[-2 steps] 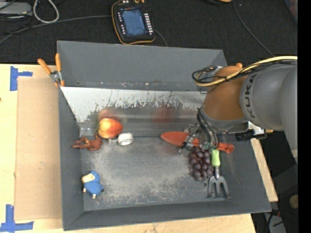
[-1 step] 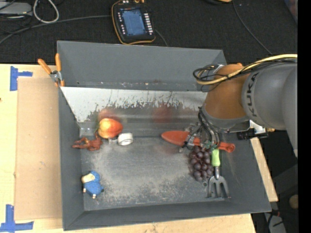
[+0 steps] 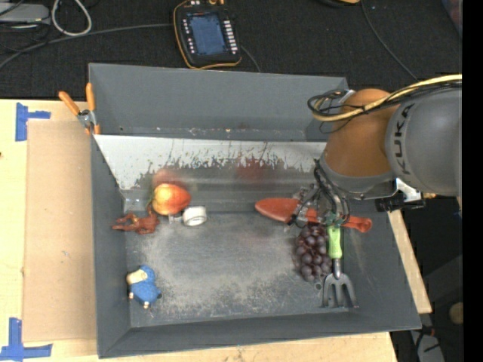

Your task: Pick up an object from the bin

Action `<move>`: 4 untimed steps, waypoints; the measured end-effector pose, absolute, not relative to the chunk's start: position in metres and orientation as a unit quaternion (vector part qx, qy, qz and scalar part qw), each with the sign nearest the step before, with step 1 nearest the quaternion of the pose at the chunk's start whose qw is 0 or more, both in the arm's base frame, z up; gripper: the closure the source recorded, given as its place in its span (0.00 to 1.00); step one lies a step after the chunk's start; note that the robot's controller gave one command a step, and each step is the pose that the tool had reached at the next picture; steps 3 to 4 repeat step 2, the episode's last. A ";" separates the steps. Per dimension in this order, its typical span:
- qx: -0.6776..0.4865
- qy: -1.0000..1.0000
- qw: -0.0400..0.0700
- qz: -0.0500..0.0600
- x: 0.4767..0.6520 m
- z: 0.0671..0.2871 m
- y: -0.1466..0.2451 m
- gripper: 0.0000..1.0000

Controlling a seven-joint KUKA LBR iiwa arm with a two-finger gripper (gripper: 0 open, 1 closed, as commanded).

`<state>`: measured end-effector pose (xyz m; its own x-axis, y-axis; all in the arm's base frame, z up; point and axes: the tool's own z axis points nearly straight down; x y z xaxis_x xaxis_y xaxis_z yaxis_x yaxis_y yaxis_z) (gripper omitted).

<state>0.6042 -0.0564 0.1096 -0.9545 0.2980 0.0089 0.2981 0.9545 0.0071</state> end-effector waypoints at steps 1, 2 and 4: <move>-0.150 -0.989 0.003 -0.005 0.605 0.164 -0.056 1.00; -0.150 -0.989 0.002 -0.005 0.606 0.209 -0.057 1.00; -0.150 -0.989 0.002 -0.005 0.606 0.209 -0.057 1.00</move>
Offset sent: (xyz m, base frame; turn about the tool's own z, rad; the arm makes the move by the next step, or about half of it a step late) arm 0.0007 -0.0001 0.0478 -0.0010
